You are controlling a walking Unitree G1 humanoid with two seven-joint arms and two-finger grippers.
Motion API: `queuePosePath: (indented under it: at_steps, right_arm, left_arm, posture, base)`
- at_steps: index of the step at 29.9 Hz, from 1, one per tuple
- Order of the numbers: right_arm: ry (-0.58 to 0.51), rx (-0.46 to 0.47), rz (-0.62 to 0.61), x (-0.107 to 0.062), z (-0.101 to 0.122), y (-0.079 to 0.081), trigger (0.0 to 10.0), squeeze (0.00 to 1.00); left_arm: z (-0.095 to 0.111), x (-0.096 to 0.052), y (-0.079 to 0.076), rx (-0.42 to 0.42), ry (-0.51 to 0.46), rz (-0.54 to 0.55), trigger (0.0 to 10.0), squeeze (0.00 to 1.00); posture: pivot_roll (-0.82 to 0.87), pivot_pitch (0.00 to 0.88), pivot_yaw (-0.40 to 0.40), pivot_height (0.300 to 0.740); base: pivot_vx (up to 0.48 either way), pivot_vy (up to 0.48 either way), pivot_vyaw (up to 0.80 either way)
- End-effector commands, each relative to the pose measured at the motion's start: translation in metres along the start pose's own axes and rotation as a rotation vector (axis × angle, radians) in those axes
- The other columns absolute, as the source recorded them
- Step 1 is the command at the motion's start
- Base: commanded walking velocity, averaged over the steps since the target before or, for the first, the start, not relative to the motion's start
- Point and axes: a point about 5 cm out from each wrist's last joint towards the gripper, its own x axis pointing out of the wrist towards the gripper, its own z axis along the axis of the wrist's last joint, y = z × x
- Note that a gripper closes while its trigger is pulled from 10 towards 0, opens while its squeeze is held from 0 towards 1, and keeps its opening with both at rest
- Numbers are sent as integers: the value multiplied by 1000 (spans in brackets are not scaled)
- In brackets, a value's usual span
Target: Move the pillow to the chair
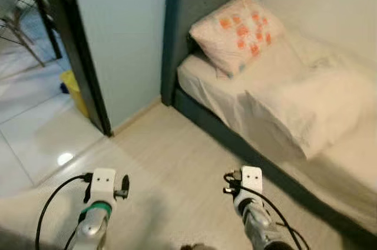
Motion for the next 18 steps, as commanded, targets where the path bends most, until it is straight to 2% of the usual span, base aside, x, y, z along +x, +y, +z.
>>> queuePosePath:
  at_steps: [1,18]
  right_arm:
    - [14,11,-18,-1,-4,-4,10000,0]
    - [27,14,-26,-2,-7,-4,10000,0]
  left_arm:
    - [-7,-3,-5,2,24,-15,10000,0]
    - [-3,-2,-6,9,2,-2,10000,0]
  posture:
    - [39,17,0,740]
    - [32,11,7,740]
  base:
    - [0,0,-800]
    - [0,0,-800]
